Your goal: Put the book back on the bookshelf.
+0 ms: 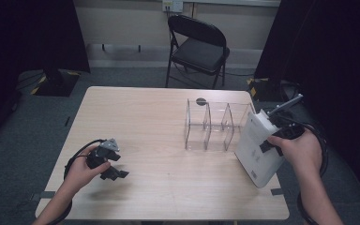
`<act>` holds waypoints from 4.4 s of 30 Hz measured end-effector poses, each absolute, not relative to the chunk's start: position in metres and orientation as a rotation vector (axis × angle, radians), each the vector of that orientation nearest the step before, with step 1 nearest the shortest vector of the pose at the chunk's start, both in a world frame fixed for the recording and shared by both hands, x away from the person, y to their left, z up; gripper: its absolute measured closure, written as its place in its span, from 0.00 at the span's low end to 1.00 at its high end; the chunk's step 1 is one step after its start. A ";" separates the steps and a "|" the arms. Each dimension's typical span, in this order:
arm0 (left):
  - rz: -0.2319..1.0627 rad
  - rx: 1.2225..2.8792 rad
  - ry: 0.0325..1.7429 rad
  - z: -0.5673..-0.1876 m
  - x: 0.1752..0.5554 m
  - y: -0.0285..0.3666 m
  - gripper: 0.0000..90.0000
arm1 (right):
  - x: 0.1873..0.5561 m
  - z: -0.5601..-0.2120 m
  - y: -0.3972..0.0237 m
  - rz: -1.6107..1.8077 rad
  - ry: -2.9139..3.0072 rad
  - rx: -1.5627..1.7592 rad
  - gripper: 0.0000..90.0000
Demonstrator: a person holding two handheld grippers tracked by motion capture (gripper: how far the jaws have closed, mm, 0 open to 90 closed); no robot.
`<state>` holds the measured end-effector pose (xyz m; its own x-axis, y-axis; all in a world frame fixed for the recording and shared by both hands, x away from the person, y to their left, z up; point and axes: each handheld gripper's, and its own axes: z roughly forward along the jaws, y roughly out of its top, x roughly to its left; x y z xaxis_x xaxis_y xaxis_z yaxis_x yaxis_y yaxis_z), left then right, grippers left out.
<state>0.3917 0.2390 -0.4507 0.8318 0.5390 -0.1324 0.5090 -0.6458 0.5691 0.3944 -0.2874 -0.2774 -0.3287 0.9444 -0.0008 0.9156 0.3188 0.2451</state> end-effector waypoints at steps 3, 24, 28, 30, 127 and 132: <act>0.066 2.407 0.761 -0.451 0.392 0.240 0.20 | 0.397 -0.278 -0.285 0.284 2.429 1.737 0.59; 0.069 2.397 0.765 -0.450 0.391 0.240 0.20 | 0.415 -0.283 -0.274 0.293 2.372 1.777 0.59; 0.072 2.400 0.751 -0.448 0.391 0.240 0.20 | 0.419 -0.285 -0.273 0.293 2.372 1.788 0.59; 0.068 2.393 0.755 -0.448 0.391 0.240 0.20 | 0.421 -0.286 -0.272 0.287 2.367 1.777 0.59; 0.019 2.427 0.757 -0.467 0.391 0.231 0.21 | 0.496 -0.290 -0.248 0.312 2.249 1.859 0.59; 0.018 2.434 0.757 -0.468 0.392 0.232 0.21 | 0.497 -0.290 -0.249 0.324 2.245 1.857 0.59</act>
<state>0.3915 0.2316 -0.4682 0.8384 0.5229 -0.1538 0.5151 -0.6680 0.5370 0.4973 -0.2489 -0.2897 -0.1843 0.9826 -0.0213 0.9364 0.1821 0.3000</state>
